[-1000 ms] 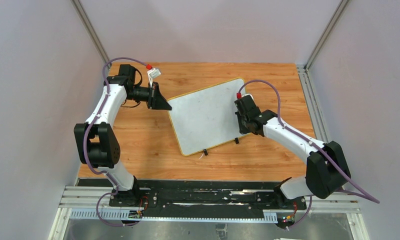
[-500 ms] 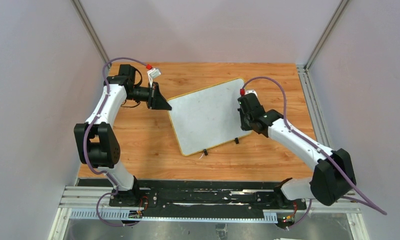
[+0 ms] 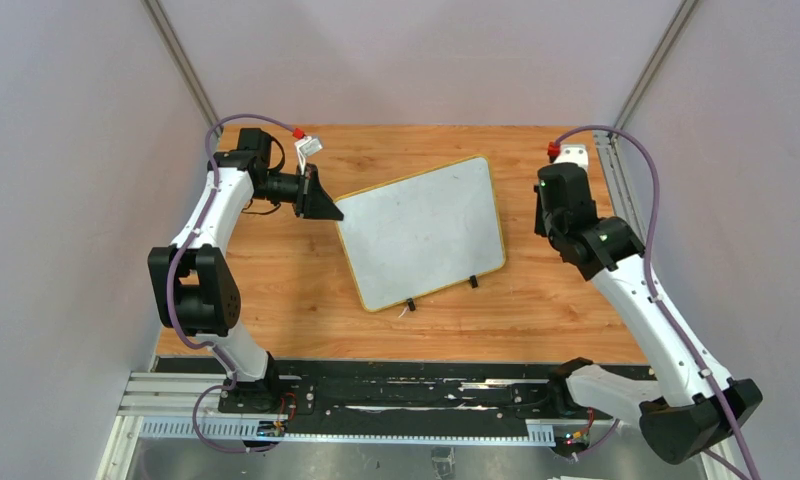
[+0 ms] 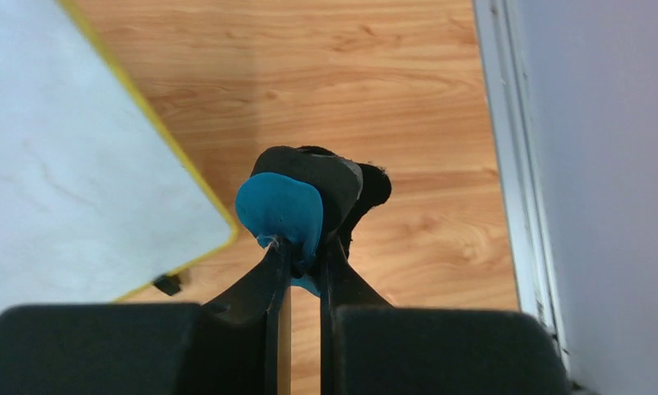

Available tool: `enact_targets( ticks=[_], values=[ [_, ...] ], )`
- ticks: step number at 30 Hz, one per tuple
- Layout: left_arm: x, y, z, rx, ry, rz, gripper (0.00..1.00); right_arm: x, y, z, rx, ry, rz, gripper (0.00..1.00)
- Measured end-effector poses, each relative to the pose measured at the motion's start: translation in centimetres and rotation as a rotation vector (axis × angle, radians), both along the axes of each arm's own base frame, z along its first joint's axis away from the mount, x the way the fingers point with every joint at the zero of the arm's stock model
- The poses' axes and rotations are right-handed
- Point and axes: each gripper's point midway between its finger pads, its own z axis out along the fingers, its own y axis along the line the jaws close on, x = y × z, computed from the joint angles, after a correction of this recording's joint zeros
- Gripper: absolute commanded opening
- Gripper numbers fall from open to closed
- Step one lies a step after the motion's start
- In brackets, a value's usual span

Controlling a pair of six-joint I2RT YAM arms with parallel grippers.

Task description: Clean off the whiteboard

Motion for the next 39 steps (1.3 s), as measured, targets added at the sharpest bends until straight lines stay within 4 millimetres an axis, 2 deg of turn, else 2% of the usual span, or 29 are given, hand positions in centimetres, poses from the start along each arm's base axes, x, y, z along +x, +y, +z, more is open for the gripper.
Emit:
enact_targets(
  ticks=[6, 11, 20, 25, 28, 32, 36, 39],
  values=[
    [0.1, 0.0, 0.0, 0.007, 0.003, 0.003, 0.0, -2.4, -5.8, -2.1, -0.02, 0.142, -0.149, 0.01],
    [0.1, 0.0, -0.1, 0.008, 0.004, 0.003, 0.0, -4.0, -8.0, -4.7, 0.048, 0.25, -0.205, 0.01],
    [0.1, 0.0, -0.1, 0.01, 0.005, 0.004, 0.0, -5.9, -9.2, -10.3, 0.239, 0.43, -0.236, 0.01],
    [0.2, 0.1, -0.1, 0.015, 0.009, 0.007, 0.0, -5.5, -9.7, -13.0, 0.333, 0.534, -0.243, 0.01],
    [0.3, 0.1, -0.2, 0.015, 0.014, 0.007, 0.0, -5.3, -9.3, -15.0, 0.378, 0.625, -0.231, 0.01],
    [0.4, 0.0, -0.2, 0.016, 0.015, 0.006, 0.0, -5.3, -8.7, -16.7, 0.418, 0.701, -0.218, 0.01],
    [0.4, 0.0, -0.2, 0.018, 0.014, 0.006, 0.0, -5.1, -8.6, -17.4, 0.441, 0.732, -0.221, 0.07],
    [0.4, 0.0, -0.2, 0.02, 0.014, 0.006, 0.0, -5.0, -8.9, -18.2, 0.459, 0.764, -0.235, 0.22]
  ],
)
